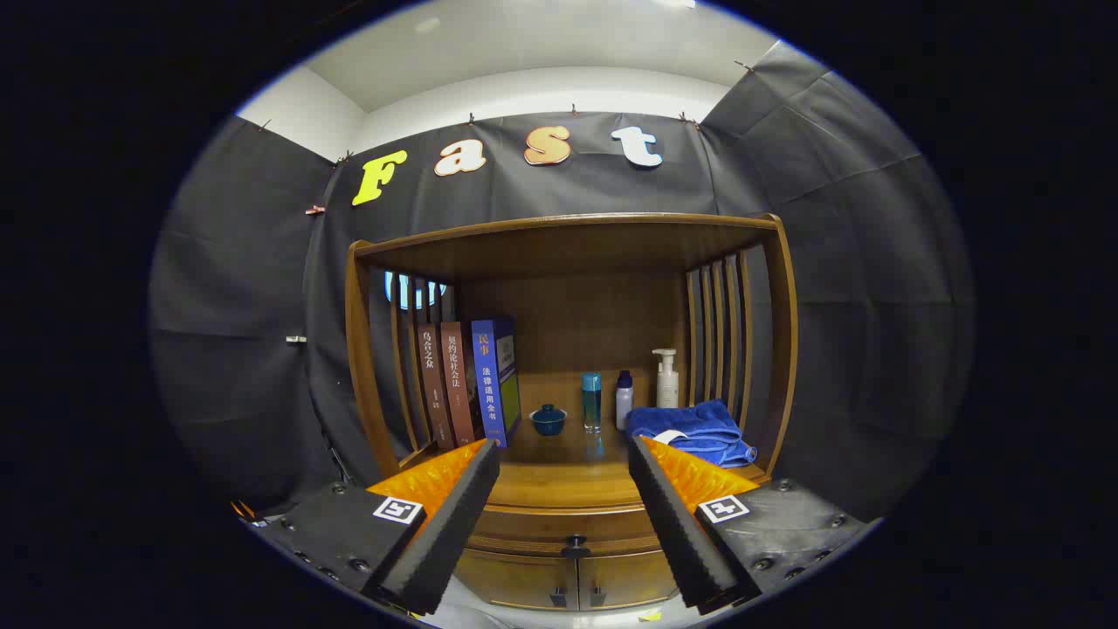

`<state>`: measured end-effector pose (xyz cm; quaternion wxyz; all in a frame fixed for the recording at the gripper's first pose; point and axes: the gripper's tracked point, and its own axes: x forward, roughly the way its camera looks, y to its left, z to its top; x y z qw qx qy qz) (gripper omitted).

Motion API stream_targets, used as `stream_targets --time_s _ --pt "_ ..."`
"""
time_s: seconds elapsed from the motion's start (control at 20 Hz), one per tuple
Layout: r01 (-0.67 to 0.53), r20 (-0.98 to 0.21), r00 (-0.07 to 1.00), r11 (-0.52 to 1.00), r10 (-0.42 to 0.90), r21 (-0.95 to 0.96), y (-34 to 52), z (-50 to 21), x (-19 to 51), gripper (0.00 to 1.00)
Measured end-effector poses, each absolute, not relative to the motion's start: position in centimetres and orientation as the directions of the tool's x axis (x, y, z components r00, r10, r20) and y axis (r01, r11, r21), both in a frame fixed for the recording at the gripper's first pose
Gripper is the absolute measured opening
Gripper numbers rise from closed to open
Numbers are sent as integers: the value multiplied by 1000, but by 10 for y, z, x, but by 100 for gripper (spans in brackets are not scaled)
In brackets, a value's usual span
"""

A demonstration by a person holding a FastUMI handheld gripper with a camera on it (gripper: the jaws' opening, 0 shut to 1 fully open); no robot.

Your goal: Pull open the drawer, take out the items inside it, and place them on the countertop above the cabinet.

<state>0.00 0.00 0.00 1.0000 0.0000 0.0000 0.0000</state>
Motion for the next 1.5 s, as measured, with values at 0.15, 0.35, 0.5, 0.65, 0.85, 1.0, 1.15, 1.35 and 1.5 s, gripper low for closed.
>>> stream_targets --time_s 0.15,0.35,0.5,0.65,0.85,1.0,1.15,1.35,1.5 --pt "-18 40 999 1000 18 6 6 9 -2 100" --pt "-4 40 999 1000 4 -14 2 7 -3 100" --pt "1 36 999 1000 -1 -13 1 7 -4 100" --pt "0 29 1000 1000 0 -12 2 5 -3 100" --pt "-15 21 1000 1000 15 -8 10 2 -2 100" --pt "-23 16 1000 1000 23 -3 14 -1 -1 100" --pt "-31 13 999 1000 31 -1 22 -4 -1 100" --pt "-37 2 999 999 37 0 28 -9 1 100" --pt "-38 -9 999 999 38 10 30 -13 3 100"
